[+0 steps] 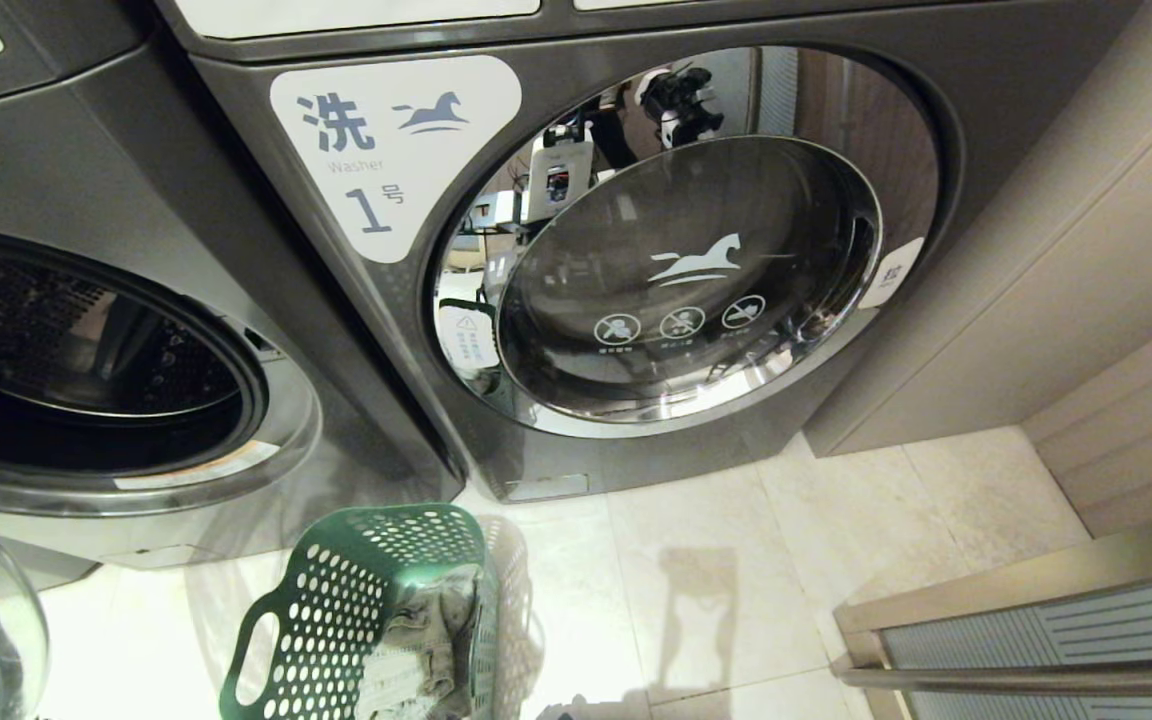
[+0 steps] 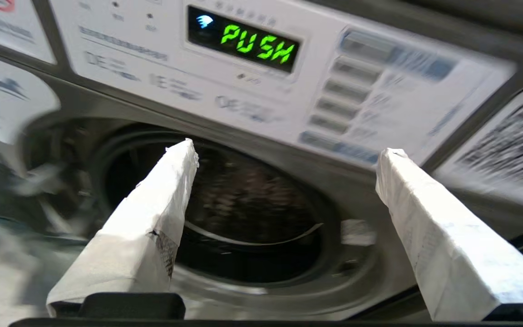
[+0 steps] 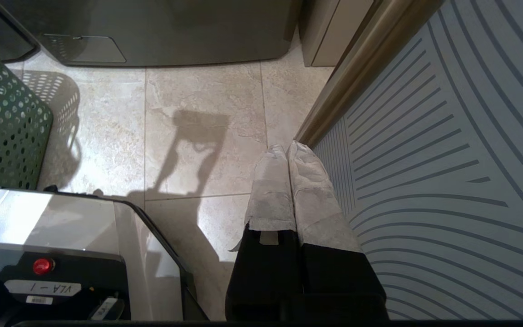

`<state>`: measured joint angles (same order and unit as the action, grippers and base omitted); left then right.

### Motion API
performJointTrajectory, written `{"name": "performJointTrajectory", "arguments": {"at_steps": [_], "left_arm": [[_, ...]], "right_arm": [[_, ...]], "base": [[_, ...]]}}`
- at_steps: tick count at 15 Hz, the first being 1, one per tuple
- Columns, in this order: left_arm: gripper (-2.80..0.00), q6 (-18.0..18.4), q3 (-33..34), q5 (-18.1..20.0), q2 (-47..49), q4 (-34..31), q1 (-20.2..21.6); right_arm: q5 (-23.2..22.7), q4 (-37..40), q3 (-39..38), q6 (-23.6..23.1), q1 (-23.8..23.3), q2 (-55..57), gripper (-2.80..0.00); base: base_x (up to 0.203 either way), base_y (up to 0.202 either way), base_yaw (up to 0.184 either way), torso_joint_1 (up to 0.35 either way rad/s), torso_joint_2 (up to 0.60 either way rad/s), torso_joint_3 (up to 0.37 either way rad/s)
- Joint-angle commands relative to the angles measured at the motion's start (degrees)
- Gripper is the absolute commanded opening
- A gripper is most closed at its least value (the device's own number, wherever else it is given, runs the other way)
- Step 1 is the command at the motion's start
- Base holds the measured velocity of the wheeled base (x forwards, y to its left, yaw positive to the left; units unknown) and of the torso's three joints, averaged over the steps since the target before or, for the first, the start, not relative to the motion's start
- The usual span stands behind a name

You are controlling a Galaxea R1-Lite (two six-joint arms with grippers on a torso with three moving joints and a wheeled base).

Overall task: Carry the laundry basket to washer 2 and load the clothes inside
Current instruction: Open the lid of the washing machine

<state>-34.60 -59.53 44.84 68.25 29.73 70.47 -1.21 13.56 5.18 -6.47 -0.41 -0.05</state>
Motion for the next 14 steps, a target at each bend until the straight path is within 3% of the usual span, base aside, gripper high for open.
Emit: {"name": "performJointTrajectory", "arguments": {"at_steps": [1,3,4,7,8,9,13,14], "left_arm": [[0.00,7.7,0.7,0.3,1.4,0.4,0.0],[0.00,18.0,2.2,0.6,2.1,0.7,0.0],[0.00,21.5,3.2,0.9,2.7,0.5,0.0],[0.00,25.8,3.9,7.6,3.5,0.8,-0.3],[0.00,27.3,3.9,7.5,4.0,0.6,-0.3],[0.00,28.0,3.7,5.7,4.6,0.4,-0.3],[0.00,32.8,3.7,-14.6,5.6,-0.3,-1.5],[0.00,35.0,3.6,-18.1,5.7,-0.3,-1.7]], "right_arm": [[0.0,0.1,0.0,-0.1,0.0,0.0,-2.80],[0.0,0.1,0.0,-0.1,0.0,0.0,-2.80],[0.0,0.1,0.0,0.0,0.0,0.0,-2.80],[0.0,0.1,0.0,-0.1,0.0,0.0,-2.80],[0.0,0.1,0.0,0.0,0.0,0.0,-2.80],[0.0,0.1,0.0,0.0,0.0,0.0,-2.80],[0.0,0.1,0.0,-0.1,0.0,0.0,-2.80],[0.0,0.1,0.0,-0.1,0.0,0.0,-2.80]], "base": [[0.000,0.000,0.000,0.000,0.00,0.000],[0.000,0.000,0.000,0.000,0.00,0.000],[0.000,0.000,0.000,0.000,0.00,0.000],[0.000,0.000,0.000,0.000,0.00,0.000],[0.000,0.000,0.000,0.000,0.00,0.000],[0.000,0.000,0.000,0.000,0.00,0.000],[0.000,0.000,0.000,0.000,0.00,0.000],[0.000,0.000,0.000,0.000,0.00,0.000]]}}
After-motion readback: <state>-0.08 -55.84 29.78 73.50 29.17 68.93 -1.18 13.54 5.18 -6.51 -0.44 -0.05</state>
